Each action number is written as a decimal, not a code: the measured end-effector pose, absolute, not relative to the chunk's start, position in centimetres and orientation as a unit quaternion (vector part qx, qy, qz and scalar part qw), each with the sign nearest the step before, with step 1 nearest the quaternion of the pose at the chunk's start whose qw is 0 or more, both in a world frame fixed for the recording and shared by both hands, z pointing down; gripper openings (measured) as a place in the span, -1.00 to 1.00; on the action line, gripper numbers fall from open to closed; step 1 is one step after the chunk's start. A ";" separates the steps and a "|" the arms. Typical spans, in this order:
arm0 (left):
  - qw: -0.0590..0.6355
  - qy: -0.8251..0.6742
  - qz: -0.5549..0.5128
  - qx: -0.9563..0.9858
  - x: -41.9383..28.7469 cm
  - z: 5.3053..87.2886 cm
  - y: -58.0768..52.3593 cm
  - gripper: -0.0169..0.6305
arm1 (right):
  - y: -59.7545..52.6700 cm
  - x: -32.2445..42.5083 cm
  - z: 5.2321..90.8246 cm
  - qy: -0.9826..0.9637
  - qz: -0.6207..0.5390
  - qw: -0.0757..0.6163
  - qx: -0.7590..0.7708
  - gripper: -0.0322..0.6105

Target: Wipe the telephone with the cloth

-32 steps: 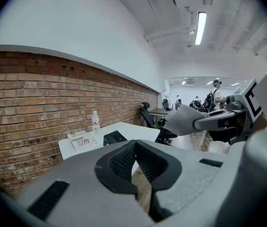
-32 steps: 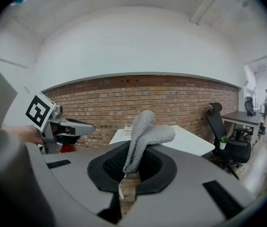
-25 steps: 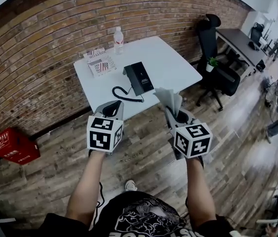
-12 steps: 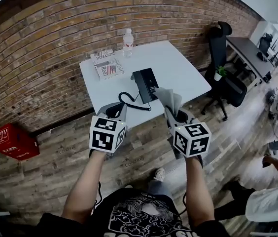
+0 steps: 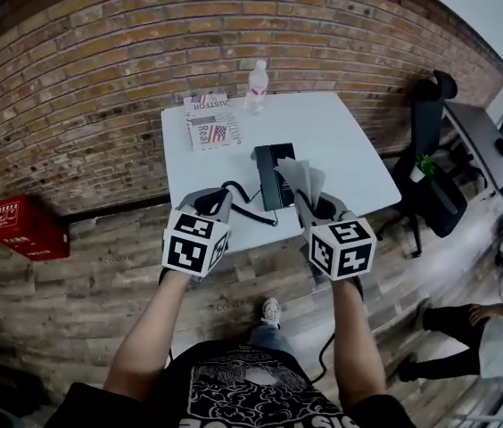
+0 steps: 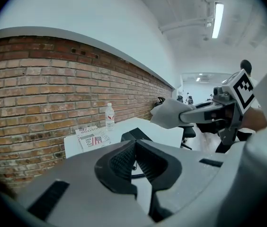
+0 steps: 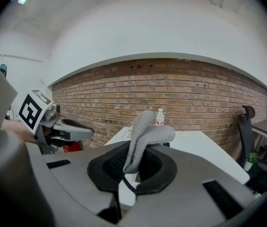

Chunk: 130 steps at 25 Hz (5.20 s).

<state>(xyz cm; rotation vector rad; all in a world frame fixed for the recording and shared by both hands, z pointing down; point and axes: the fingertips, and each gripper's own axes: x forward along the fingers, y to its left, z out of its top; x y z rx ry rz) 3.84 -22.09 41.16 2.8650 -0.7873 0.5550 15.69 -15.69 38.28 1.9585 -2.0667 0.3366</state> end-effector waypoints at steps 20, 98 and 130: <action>0.090 -0.405 0.187 0.891 8.5 42.9 -27.3 -0.93 | -29.1 22.3 43.1 -0.816 0.096 0.217 0.527 -0.87; 0.163 -0.362 0.164 0.903 3.5 45.9 -24.1 -0.93 | -22.5 17.5 58.2 -0.781 0.227 0.304 0.496 -0.87; 0.162 -0.343 0.178 0.908 9.6 46.6 -26.5 -0.93 | -28.4 24.4 46.8 -0.802 0.136 0.240 0.529 -0.87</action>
